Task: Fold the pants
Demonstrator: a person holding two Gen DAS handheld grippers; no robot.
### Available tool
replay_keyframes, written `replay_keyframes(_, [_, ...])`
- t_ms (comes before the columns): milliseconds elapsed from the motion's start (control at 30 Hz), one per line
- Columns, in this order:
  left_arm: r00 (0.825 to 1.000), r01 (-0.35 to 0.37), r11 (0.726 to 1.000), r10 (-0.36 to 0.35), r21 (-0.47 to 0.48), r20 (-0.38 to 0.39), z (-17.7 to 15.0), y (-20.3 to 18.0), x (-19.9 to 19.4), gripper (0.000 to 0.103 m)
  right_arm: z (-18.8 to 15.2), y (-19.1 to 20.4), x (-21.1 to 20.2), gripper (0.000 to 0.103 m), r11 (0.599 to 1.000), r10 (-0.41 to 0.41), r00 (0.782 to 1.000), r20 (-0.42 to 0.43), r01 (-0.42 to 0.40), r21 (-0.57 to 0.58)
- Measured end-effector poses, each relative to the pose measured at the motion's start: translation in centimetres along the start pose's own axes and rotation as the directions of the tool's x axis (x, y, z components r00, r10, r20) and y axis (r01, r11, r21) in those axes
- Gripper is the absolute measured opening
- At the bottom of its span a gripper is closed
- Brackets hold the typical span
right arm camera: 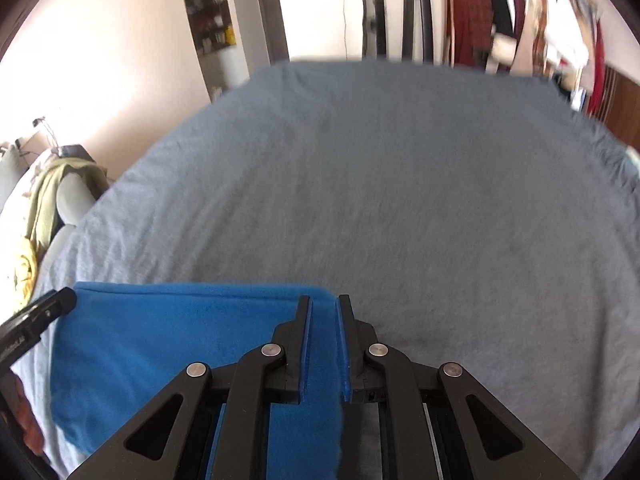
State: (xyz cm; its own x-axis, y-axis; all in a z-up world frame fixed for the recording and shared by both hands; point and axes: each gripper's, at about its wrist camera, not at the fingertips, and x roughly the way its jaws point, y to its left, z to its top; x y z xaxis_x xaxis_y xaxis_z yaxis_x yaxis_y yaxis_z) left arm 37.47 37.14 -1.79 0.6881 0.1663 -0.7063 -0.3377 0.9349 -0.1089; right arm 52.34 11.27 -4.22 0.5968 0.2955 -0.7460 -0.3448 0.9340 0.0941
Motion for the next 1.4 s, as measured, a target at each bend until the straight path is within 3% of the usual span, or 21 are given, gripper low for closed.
replay_keyframes(133, [0.999, 0.041, 0.998, -0.043, 0.056, 0.033, -0.8, -1.6, -4.1, 0.06, -0.6, 0.2, -5.1, 0.012, 0.999, 0.014, 0.996, 0.083, -0.01, -0.053])
replay_keyframes(300, [0.996, 0.08, 0.994, -0.083, 0.069, 0.035, -3.5, -3.3, -8.4, 0.065, -2.7, -0.7, -9.6, 0.013, 0.998, 0.043, 0.995, 0.091, -0.039, -0.043])
replay_keyframes(333, [0.995, 0.089, 0.993, -0.091, 0.078, 0.032, -4.1, -3.8, -9.2, 0.066, -3.4, -0.8, -10.6, 0.016, 0.998, 0.047, 0.995, 0.089, -0.043, -0.04])
replay_keyframes(433, [0.994, 0.098, 0.989, -0.103, 0.112, 0.039, -5.8, -5.3, -11.2, 0.071, -5.2, -1.2, -13.0, 0.043, 0.999, 0.037, 0.995, 0.092, -0.035, -0.029])
replay_keyframes(533, [0.991, 0.116, 0.984, -0.124, 0.137, 0.05, -7.1, -6.7, -12.9, 0.077, -7.1, -1.7, -15.2, 0.049, 1.0, 0.01, 0.994, 0.107, -0.008, -0.015])
replay_keyframes(633, [0.99, 0.112, 0.979, -0.124, 0.172, 0.063, -8.6, -8.0, -14.2, 0.081, -8.8, -2.2, -16.7, 0.064, 1.0, 0.003, 0.995, 0.101, -0.003, 0.003])
replay_keyframes(767, [0.988, 0.118, 0.975, -0.135, 0.189, 0.081, -10.8, -8.9, -15.1, 0.085, -11.0, -2.5, -18.0, 0.071, 1.0, 0.009, 0.994, 0.113, -0.012, 0.023])
replay_keyframes(1200, [0.976, 0.043, 0.976, -0.087, 0.213, 0.199, -19.6, -9.8, -17.2, 0.086, -18.5, -3.9, -18.7, 0.072, 0.998, 0.057, 0.973, 0.222, -0.053, -0.024])
replay_keyframes(1400, [0.974, 0.067, 0.973, -0.111, 0.221, 0.196, -22.3, -10.2, -20.8, 0.087, -22.0, -3.0, -21.9, 0.072, 0.998, 0.046, 0.965, 0.259, -0.033, -0.054])
